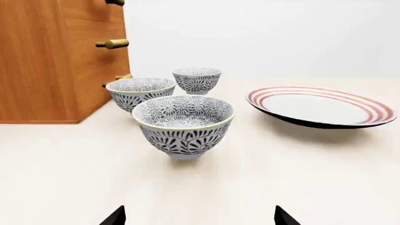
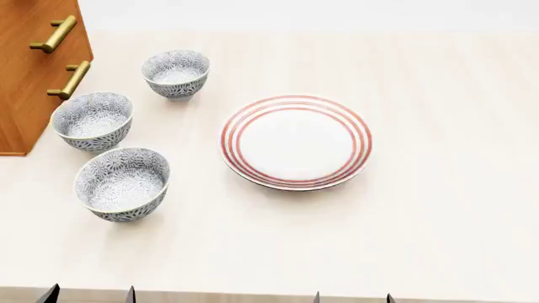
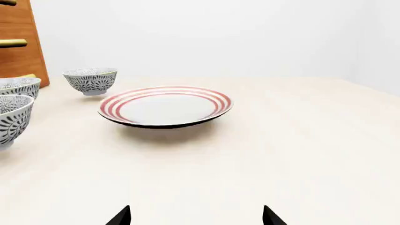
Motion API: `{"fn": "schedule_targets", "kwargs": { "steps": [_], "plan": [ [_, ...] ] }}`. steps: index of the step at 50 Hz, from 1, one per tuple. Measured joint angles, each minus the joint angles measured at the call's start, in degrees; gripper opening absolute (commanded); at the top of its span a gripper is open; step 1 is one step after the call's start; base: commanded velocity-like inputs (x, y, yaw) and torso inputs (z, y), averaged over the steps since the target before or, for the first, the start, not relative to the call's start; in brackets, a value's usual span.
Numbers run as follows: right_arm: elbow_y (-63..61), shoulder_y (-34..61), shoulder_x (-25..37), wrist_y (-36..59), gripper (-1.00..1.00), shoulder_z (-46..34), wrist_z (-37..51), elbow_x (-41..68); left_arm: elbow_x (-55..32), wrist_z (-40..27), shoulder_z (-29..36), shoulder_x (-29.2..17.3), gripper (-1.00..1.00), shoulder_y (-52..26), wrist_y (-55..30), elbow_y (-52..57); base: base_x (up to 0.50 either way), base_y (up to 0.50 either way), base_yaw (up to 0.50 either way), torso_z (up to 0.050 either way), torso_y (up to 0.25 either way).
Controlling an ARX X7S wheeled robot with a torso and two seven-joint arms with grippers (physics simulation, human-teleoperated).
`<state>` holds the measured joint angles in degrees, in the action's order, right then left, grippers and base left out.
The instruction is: Open the top drawer of the cabinet.
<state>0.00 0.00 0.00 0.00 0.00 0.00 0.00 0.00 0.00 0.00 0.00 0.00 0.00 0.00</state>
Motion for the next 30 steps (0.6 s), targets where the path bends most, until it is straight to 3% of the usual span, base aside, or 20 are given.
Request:
{"fn": "schedule_targets", "kwargs": {
  "steps": [30],
  "plan": [
    [-3.7,-0.1,3.4,2.2,1.00,-3.7,5.9,0.1,-0.2,-5.9,3.9,-3.8,1.00,-0.3,1.0,2.1,0.00,0.00,0.00,0.000,0.000]
  ]
}}
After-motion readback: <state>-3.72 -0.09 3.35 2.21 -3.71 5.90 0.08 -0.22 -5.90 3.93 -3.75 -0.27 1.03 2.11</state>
